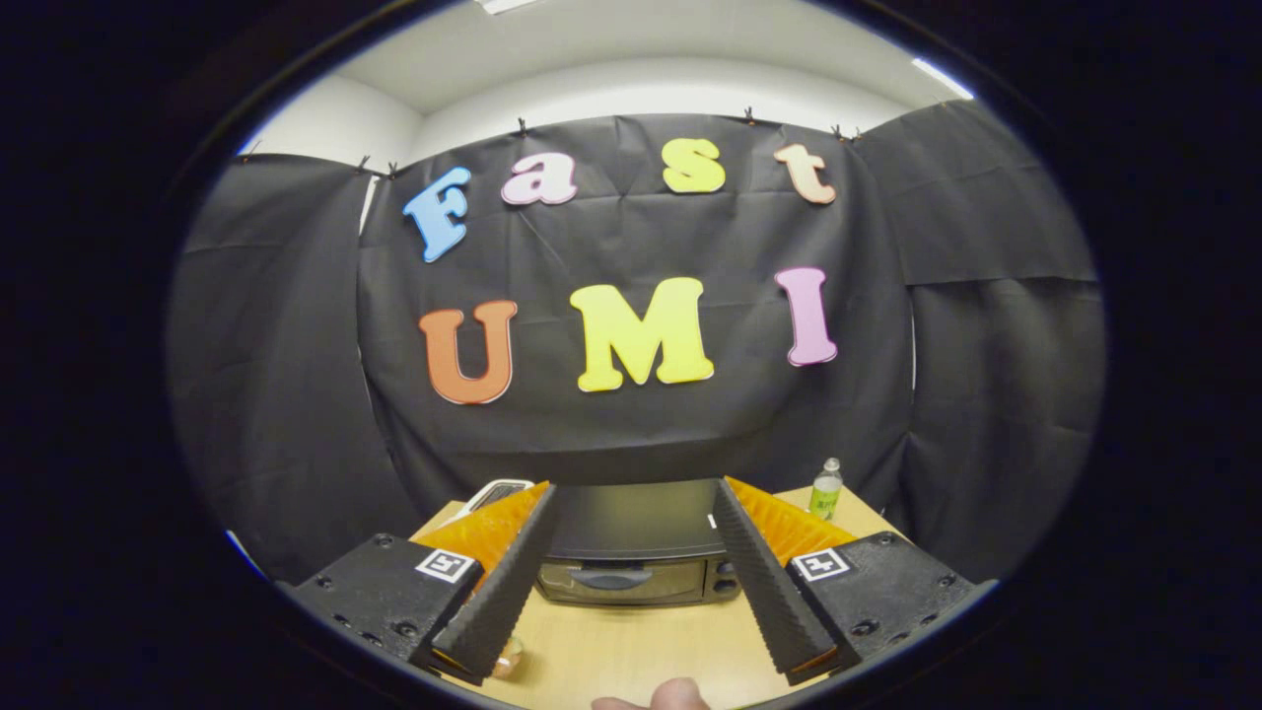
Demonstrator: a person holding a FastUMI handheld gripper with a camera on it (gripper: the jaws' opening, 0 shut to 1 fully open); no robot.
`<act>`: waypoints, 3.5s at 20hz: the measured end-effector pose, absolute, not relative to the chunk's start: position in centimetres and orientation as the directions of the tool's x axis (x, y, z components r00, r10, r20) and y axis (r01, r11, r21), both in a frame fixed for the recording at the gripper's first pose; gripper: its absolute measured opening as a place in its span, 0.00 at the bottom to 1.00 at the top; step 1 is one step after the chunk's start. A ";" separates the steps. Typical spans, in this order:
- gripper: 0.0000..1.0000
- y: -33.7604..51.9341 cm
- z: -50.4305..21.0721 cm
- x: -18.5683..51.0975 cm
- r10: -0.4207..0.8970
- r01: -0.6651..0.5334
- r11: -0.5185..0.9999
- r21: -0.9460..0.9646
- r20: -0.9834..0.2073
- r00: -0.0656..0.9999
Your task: Open the toaster oven, put the food inside, and close the toaster oven door.
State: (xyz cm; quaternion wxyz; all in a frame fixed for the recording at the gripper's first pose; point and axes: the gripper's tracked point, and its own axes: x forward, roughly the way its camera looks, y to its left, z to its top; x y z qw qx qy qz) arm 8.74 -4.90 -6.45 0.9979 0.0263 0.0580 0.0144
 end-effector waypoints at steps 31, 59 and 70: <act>1.00 -1.5 -31.7 18.8 -0.010 -0.004 1.000 -0.027 -0.480 0.877; 1.00 1.0 -30.1 13.9 0.232 -0.193 0.972 0.132 -0.647 0.726; 1.00 -0.6 -38.1 15.3 0.073 -0.047 0.997 0.057 -0.746 0.662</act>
